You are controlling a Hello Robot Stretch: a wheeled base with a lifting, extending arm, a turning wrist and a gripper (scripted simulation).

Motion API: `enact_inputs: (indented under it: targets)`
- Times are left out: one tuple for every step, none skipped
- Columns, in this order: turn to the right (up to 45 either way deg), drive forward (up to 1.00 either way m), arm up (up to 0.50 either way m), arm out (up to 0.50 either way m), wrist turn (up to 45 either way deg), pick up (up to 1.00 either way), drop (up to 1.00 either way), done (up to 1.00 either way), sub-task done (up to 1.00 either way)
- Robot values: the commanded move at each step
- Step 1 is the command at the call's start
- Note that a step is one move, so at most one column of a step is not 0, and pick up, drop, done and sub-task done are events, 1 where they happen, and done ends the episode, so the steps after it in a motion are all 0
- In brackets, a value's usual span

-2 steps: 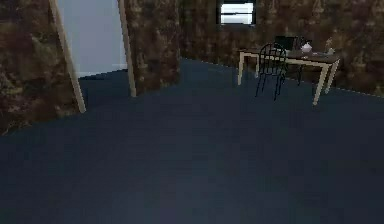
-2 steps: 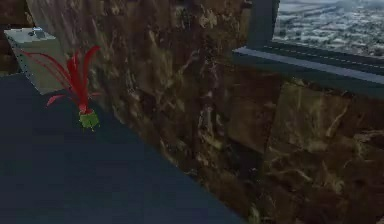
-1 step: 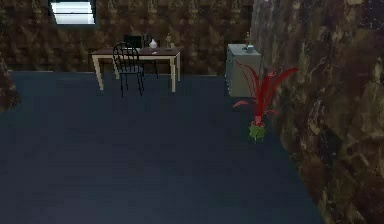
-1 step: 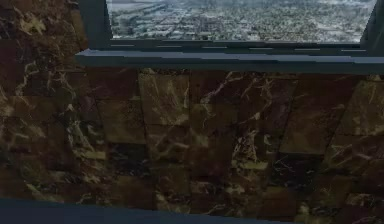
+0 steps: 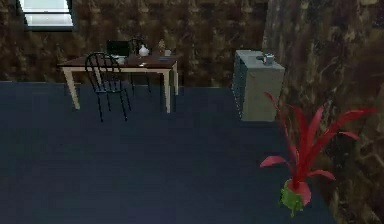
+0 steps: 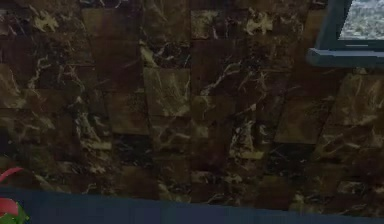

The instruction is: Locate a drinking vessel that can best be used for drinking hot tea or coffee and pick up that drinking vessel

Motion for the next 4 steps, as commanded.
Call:
enact_inputs:
  targets:
    - [0.0, 0.95, 0.00, 0.00, 0.0, 0.00, 0.00, 0.00, 0.00]
    - [3.0, 0.00, 0.00, 0.00, 0.0, 0.00, 0.00, 0.00, 0.00]
    - [0.0, 0.55, 0.00, 0.00, 0.0, 0.00, 0.00, 0.00, 0.00]
    - [3.0, 0.00, 0.00, 0.00, 0.0, 0.00, 0.00, 0.00, 0.00]
